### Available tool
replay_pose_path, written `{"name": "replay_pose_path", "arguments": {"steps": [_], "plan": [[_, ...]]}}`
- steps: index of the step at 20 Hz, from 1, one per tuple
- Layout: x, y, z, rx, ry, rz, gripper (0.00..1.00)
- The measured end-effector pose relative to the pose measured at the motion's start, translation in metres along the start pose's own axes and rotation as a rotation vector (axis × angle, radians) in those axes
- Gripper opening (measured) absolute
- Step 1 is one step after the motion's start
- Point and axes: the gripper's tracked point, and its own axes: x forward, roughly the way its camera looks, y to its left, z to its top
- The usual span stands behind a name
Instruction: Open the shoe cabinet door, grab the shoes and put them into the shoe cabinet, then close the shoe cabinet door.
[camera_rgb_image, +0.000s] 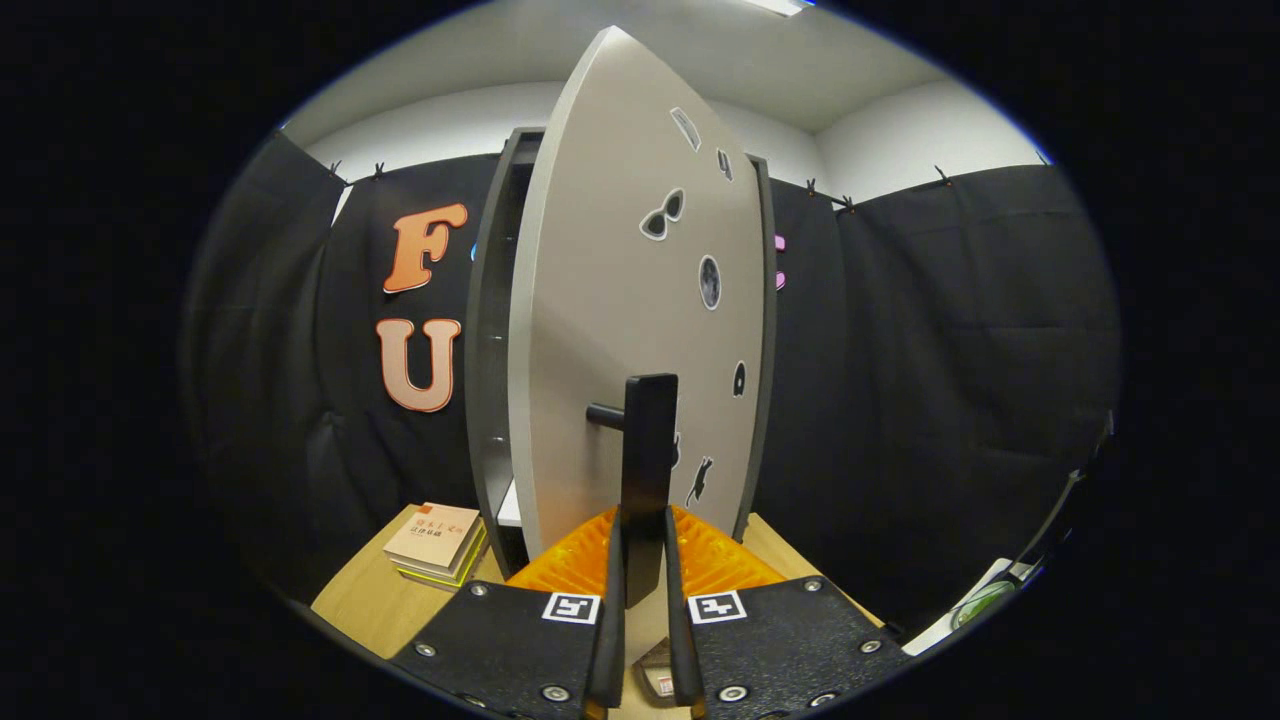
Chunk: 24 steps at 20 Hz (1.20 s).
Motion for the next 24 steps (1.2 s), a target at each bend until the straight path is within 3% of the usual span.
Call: {"name": "replay_pose_path", "arguments": {"steps": [9, 19, 24], "plan": [[-0.032, -0.080, -0.004, -0.011, -0.014, 0.075, 0.16], [-0.030, -0.163, -0.008, 0.028, -0.021, 0.110, 0.16], [-0.027, -0.197, -0.010, 0.022, -0.030, 0.070, 0.16]]}}
